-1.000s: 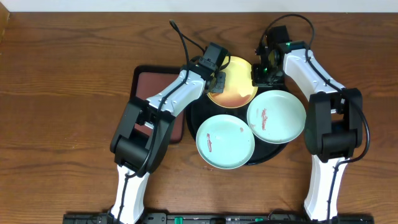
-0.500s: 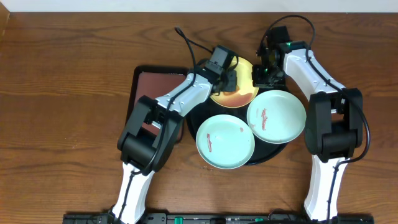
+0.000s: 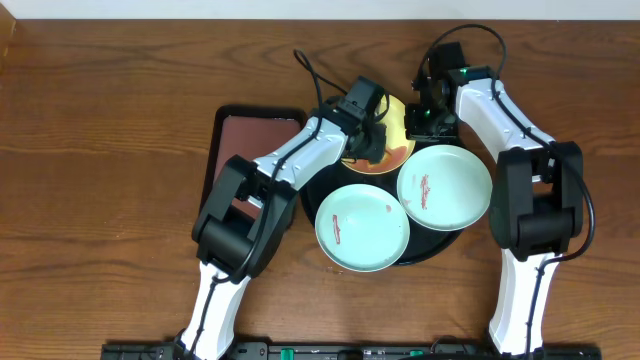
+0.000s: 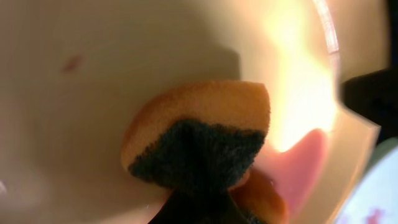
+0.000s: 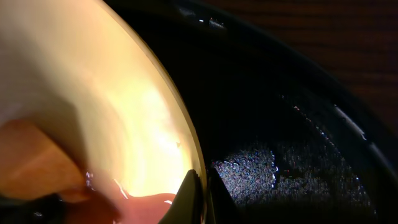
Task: Clean dirty plates on tray and stack at the side
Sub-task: 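Scrub the yellow plate with the sponge while the right gripper holds it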
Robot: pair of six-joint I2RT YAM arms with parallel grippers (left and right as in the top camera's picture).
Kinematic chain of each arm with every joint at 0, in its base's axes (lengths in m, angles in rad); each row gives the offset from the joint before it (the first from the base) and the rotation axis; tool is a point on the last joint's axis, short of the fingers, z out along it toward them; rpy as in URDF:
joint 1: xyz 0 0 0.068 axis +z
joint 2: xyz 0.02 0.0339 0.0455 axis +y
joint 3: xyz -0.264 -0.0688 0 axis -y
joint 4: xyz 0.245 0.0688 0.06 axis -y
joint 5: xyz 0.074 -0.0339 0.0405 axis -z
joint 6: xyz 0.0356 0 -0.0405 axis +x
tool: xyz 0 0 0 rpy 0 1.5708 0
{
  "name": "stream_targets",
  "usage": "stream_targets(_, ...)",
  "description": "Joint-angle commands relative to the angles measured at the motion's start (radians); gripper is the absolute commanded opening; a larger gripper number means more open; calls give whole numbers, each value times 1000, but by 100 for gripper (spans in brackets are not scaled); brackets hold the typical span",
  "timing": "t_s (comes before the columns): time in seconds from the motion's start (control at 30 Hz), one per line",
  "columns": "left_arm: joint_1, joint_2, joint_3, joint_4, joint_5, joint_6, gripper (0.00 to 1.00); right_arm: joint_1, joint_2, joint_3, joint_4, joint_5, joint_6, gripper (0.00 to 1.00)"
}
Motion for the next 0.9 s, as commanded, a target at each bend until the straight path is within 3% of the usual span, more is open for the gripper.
stream_targets(0.0, 32, 40, -12, -48, -325, 111, 8, 3, 19, -8, -16, 18, 3, 1)
stream_targets(0.17, 22, 40, -4, 23, -549, 233, 7, 3, 19, -8, -16, 18, -1, 1)
stream_targets(0.57, 54, 40, 0, 52, -607, 251, 7, 3, 19, -8, -27, 18, -1, 1)
stream_targets(0.77, 23, 40, 46, -11, -597, 242, 7, 2, 19, -8, -30, 18, 4, 1)
stream_targets(0.87, 10, 40, 72, -38, -419, 209, 8, 0, 19, -8, -31, 18, 7, 1)
